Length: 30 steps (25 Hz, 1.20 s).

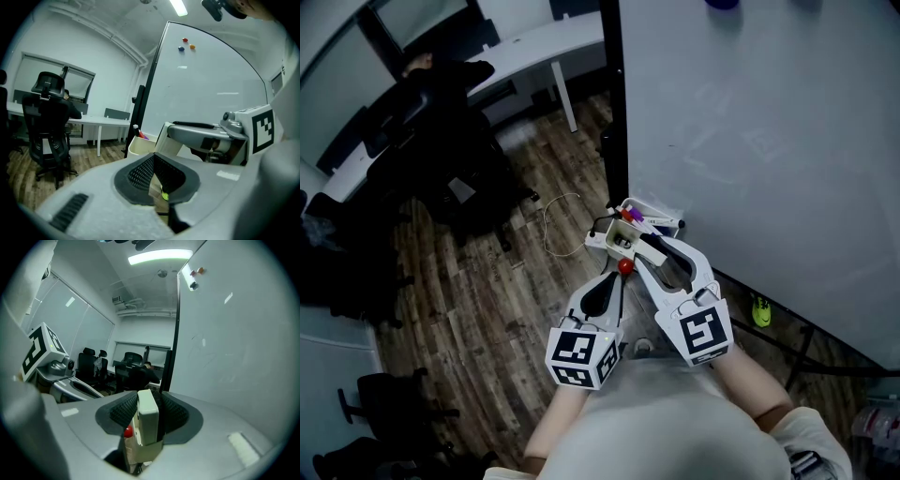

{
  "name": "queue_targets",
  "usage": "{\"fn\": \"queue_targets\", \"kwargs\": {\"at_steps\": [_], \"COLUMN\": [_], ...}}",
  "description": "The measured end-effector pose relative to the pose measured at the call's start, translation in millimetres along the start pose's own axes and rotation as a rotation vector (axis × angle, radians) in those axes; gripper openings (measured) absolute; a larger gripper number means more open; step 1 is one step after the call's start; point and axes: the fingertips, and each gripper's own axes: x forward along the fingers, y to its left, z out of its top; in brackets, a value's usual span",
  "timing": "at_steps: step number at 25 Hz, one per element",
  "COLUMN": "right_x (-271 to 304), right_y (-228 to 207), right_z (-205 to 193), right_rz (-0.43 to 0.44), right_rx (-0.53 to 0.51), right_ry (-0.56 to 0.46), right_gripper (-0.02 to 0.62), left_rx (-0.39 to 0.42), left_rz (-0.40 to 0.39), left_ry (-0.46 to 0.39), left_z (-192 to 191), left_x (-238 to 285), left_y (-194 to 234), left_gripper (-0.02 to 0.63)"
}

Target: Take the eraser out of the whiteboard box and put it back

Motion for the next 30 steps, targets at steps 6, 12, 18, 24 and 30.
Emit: {"fn": "queue_targets", "kwargs": {"at_steps": [6,12,18,24,30], "right_x": [-5.4,-10.8,-17.2,-27.9,-41.6], "right_y": [0.3,-0.1,0.0,4.9,16.3], "right_z": [12.1,26.3,41.2,54.3,63.0], "right_rz": [-0.013,-0.022,-0.046,-0.071,-0.093], "right_rx": [-0.013,-0.064,-0.094,-0.101,-0.097], "right_ry": [-0.026,-0.072,-0.115,-0.145,-0.163], "right_gripper": [0.169,0.169,0.167,0.167,0.167], "left_rx": [0.003,0.009,0.011,0.016,0.018], "left_rz": [-0.006,-0.015,-0.023,-0.036,-0.053], "left_ry": [0.002,-0.002,-0.005,-0.007,-0.009], "left_z": [-3.3,-4.1,-5.6,-8.1,-11.2], "left_x": [-6.9,-12.7,-20.4,-30.4,-42.7], "left_y": [-3.5,-7.1,-9.6,-12.6,-16.3], "left_gripper": [0.002,0.002,0.002,0.002,0.002]}}
